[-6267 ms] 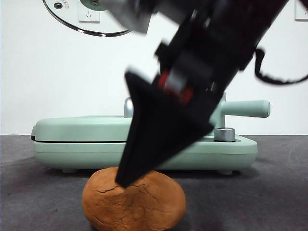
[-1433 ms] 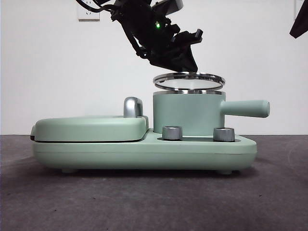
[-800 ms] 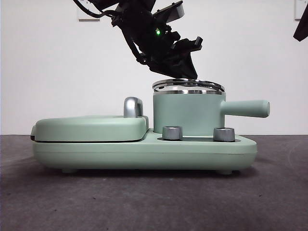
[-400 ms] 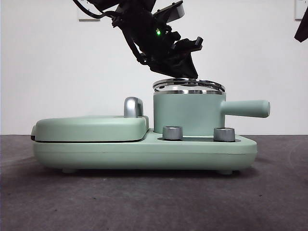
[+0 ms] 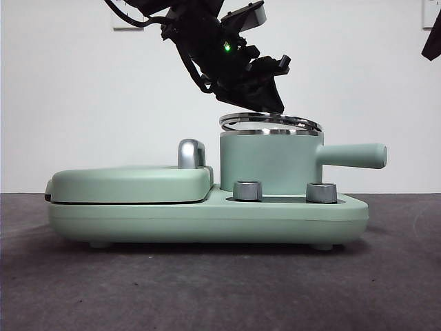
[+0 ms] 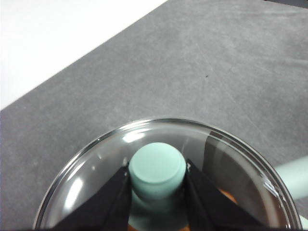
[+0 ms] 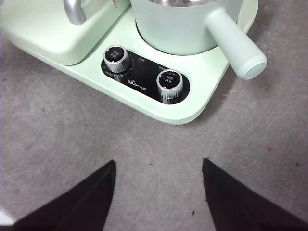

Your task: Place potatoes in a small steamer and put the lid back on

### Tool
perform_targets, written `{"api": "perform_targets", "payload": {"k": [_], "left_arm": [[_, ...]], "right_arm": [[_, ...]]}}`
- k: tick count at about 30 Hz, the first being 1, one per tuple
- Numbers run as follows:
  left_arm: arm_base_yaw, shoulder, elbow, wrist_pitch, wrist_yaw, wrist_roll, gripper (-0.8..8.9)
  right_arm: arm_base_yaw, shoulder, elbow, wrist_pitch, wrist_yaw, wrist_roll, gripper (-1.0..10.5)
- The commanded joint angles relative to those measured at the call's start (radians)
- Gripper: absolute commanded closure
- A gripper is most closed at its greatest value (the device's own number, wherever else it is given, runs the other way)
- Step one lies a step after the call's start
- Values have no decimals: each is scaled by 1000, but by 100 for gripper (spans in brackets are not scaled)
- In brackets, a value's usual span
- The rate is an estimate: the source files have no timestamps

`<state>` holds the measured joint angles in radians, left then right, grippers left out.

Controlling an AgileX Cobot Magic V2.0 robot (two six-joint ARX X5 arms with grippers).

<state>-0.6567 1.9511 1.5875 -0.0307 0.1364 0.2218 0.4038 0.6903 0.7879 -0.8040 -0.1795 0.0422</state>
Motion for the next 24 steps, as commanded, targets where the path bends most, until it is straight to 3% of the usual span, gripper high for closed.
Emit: {"api": "perform_targets", "payload": {"k": [1,24], "left_arm": [[-12,19,33,61,3,13,797],[-24,-52,-6,35,3,29,797]], "right_arm": [[5,5,1,2,5,6,671],[5,6,1,-12,32,8,670]]}}
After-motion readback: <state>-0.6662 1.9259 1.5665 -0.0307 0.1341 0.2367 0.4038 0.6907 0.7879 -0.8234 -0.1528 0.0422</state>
